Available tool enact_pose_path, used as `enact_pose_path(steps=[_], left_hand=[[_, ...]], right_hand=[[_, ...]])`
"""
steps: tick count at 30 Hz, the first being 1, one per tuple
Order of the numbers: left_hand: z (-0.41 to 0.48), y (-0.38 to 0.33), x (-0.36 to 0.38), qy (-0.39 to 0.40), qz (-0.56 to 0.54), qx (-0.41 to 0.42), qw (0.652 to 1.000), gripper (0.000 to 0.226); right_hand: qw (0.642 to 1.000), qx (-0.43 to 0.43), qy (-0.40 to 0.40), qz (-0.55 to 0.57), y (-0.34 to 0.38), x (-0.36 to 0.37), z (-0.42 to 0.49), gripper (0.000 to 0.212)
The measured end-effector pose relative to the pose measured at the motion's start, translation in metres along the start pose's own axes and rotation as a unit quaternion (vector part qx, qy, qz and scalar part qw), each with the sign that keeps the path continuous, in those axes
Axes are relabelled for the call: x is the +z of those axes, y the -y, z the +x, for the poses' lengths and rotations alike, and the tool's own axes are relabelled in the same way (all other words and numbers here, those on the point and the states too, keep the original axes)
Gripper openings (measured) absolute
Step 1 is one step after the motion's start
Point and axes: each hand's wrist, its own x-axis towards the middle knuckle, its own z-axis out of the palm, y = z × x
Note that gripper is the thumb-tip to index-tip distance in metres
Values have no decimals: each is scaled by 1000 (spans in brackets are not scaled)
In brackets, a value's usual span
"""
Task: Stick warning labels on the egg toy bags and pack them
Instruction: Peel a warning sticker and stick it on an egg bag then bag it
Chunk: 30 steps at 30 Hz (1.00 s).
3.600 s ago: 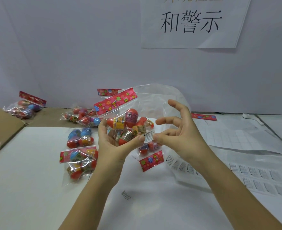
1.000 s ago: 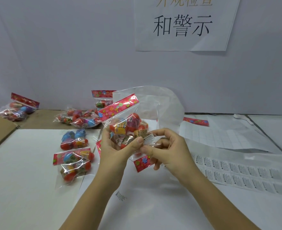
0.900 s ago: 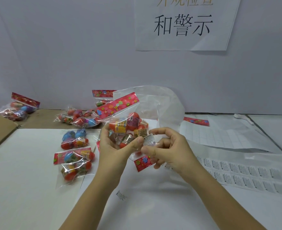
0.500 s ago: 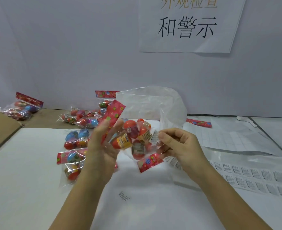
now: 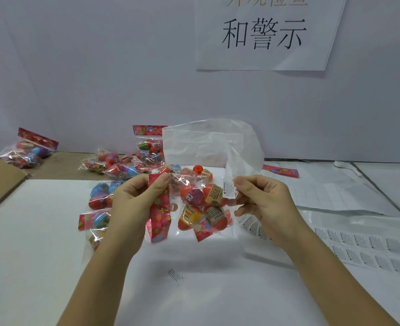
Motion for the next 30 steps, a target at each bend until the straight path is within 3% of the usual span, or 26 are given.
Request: enact_pose_path(steps=[4, 7, 10, 13, 16, 18, 21, 23, 27, 29, 30], left_hand=[[0, -1, 2, 10, -9, -11, 1000, 15], [-3, 0, 4, 25, -39, -20, 999, 11], [-3, -2, 3, 22, -92, -42, 995, 11], [-1, -1, 0, 17, -128, -67, 989, 11], [0, 3, 1, 23, -151, -102, 983, 14], [-1, 8, 5, 24, -163, -131, 978, 19], [-5, 14, 11, 33, -174, -154, 972, 23], [-5, 13, 12, 47, -242, -156, 957, 23], [1, 8, 3, 67, -294, -142, 943, 29], [4, 7, -2, 94, -262, -138, 951, 44], [4, 6, -3, 107, -219, -135, 960, 39]], right_hand=[[1000, 15, 5, 16, 1, -3, 2, 15], [999, 38, 15, 29, -1, -5, 4, 31], [988, 107, 106, -18, -1, -9, 3, 55], [952, 169, 213, -140, -2, -11, -2, 61], [938, 207, 218, -174, -7, -7, -4, 66], [931, 218, 221, -190, -8, -5, -5, 64], [921, 220, 243, -209, -11, -3, -6, 41], [923, 217, 254, -190, -13, -2, -7, 30], [952, 170, 223, -126, -6, 1, -7, 23], [970, 125, 185, -99, 0, 2, -7, 25], [975, 107, 170, -97, 2, 1, -7, 26]])
